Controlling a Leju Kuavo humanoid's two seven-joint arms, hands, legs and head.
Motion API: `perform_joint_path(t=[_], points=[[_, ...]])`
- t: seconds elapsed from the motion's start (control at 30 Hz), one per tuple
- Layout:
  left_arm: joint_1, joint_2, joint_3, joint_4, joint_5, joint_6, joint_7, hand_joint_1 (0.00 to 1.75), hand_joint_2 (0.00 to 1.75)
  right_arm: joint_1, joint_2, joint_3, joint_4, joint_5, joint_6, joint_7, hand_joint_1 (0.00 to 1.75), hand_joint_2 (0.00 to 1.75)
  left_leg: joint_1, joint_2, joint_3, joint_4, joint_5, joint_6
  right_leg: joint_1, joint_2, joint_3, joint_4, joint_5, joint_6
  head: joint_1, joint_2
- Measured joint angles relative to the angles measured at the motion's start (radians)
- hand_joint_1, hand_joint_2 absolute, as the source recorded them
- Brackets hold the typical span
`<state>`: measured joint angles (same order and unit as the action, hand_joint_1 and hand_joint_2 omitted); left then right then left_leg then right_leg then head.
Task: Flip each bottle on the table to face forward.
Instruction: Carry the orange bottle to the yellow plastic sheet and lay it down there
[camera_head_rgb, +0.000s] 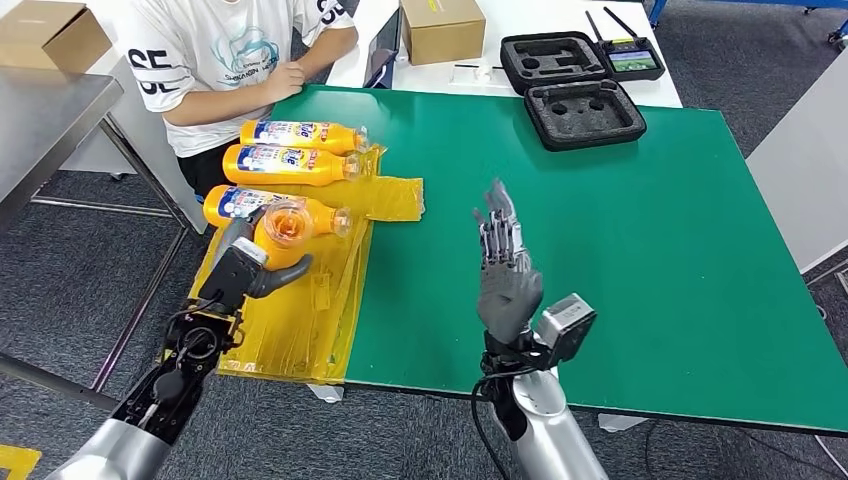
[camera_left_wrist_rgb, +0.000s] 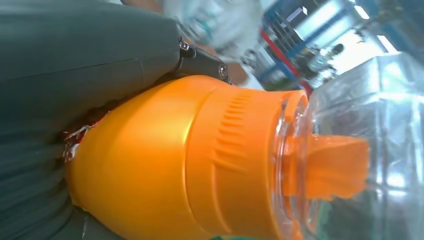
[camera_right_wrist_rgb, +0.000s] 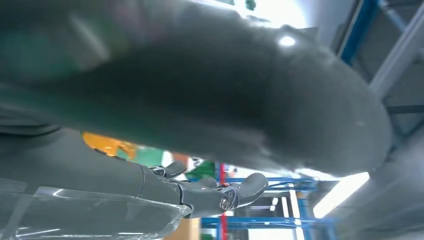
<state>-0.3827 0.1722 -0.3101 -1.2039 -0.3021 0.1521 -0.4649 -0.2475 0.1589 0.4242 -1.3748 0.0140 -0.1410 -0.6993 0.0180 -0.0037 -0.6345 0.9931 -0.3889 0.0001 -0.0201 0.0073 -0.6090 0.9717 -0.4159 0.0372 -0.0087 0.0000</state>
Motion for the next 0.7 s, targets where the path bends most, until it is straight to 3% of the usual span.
perform_joint_path(t=[0.37, 0.53, 0.7], points=[[-0.031, 0.107, -0.001, 0.003, -0.3, -0.062, 0.117, 1.75, 1.75, -0.045, -0.002, 0.01, 0.0, -0.058, 0.016, 0.0, 0.0, 0.0, 0.0, 0.0, 0.0, 0.0, 0.001, 0.0, 0.0, 0.0, 0.0, 0.0, 0.0, 0.0, 0.0, 0.0], [-0.037, 0.118, -0.061, 0.018, -0.507, -0.047, 0.169, 1.75, 1.75, -0.049, 0.0, 0.017, 0.017, -0.06, 0.039, 0.0, 0.0, 0.0, 0.0, 0.0, 0.0, 0.0, 0.0, 0.0, 0.0, 0.0, 0.0, 0.0, 0.0, 0.0, 0.0, 0.0], [-0.072, 0.1, -0.148, 0.099, -0.616, -0.078, 0.178, 1.75, 1.75, -0.062, 0.009, 0.028, 0.038, -0.053, 0.042, 0.0, 0.0, 0.0, 0.0, 0.0, 0.0, 0.0, 0.0, 0.0, 0.0, 0.0, 0.0, 0.0, 0.0, 0.0, 0.0, 0.0]])
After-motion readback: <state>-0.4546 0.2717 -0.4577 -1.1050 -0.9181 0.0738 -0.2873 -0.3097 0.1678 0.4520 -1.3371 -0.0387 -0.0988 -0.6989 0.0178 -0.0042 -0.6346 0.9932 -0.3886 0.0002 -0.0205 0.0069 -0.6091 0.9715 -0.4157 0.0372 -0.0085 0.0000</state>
